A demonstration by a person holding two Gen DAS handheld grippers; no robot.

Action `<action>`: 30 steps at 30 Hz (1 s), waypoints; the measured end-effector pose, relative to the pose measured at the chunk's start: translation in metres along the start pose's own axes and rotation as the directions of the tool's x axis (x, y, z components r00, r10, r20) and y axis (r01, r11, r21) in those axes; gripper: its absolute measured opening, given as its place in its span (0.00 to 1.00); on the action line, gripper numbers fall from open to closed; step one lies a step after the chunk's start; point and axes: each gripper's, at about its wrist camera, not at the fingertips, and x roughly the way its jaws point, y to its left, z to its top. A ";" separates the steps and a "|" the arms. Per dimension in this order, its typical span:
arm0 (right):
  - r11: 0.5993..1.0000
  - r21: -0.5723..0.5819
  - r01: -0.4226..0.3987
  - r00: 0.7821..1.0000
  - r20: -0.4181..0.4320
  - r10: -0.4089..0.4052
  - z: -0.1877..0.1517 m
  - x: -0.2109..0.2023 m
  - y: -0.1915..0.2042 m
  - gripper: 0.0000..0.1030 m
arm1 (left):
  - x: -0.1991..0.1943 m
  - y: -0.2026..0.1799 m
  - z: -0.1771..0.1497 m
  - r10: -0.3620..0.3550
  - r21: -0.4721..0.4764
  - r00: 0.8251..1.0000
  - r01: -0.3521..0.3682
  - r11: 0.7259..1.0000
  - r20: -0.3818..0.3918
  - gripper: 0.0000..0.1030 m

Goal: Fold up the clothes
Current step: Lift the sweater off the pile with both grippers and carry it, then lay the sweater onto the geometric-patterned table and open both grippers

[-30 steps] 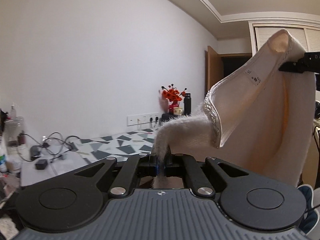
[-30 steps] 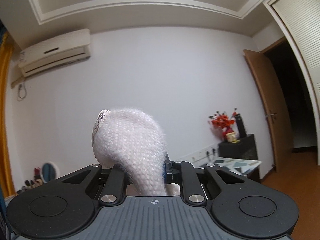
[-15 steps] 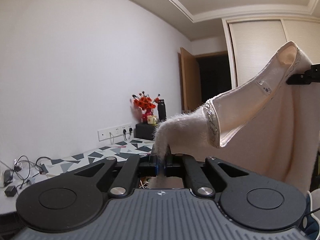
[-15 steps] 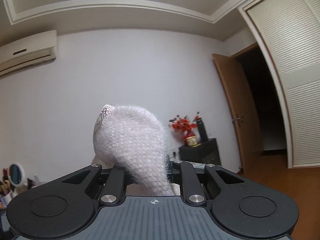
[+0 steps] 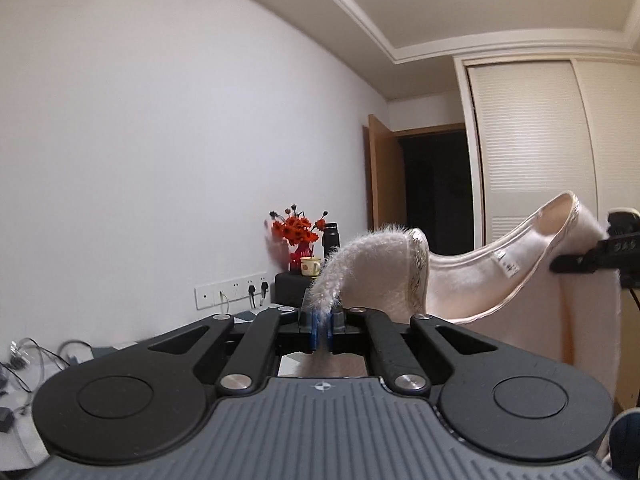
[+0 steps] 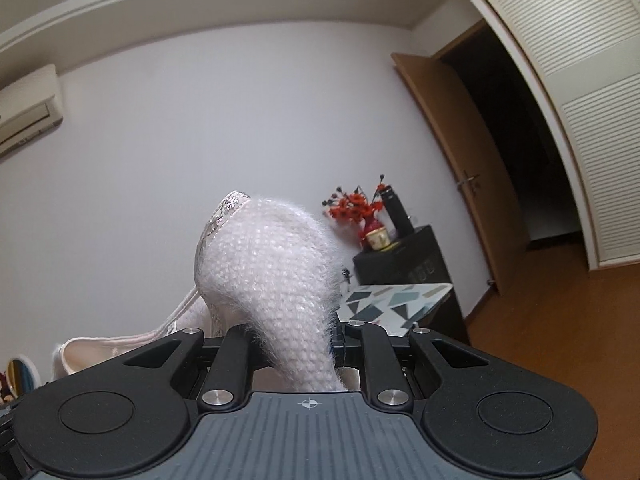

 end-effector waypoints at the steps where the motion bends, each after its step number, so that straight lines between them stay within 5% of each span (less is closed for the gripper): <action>1: 1.000 0.013 -0.003 1.000 0.007 0.003 -0.001 0.023 0.006 0.14 | 0.011 0.013 0.002 -0.022 -0.005 1.000 0.022 1.000 0.003 0.05; 8: 0.997 0.021 -0.072 0.995 0.072 0.070 0.005 0.180 0.054 0.14 | 0.106 0.109 0.035 -0.057 0.012 0.996 0.057 0.998 0.065 0.05; 17: 0.955 -0.078 -0.285 0.949 0.116 0.293 0.040 0.358 0.121 0.14 | 0.190 0.194 0.091 0.117 0.023 0.977 -0.123 0.992 0.180 0.05; 25: 0.925 -0.071 -0.374 0.925 0.047 0.377 0.101 0.529 0.165 0.14 | 0.261 0.251 0.150 0.311 0.011 0.928 -0.320 0.947 0.206 0.05; 30: 0.911 -0.147 -0.386 0.923 -0.071 0.379 0.099 0.650 0.181 0.14 | 0.340 0.274 0.132 0.454 0.010 0.883 -0.459 0.889 0.120 0.05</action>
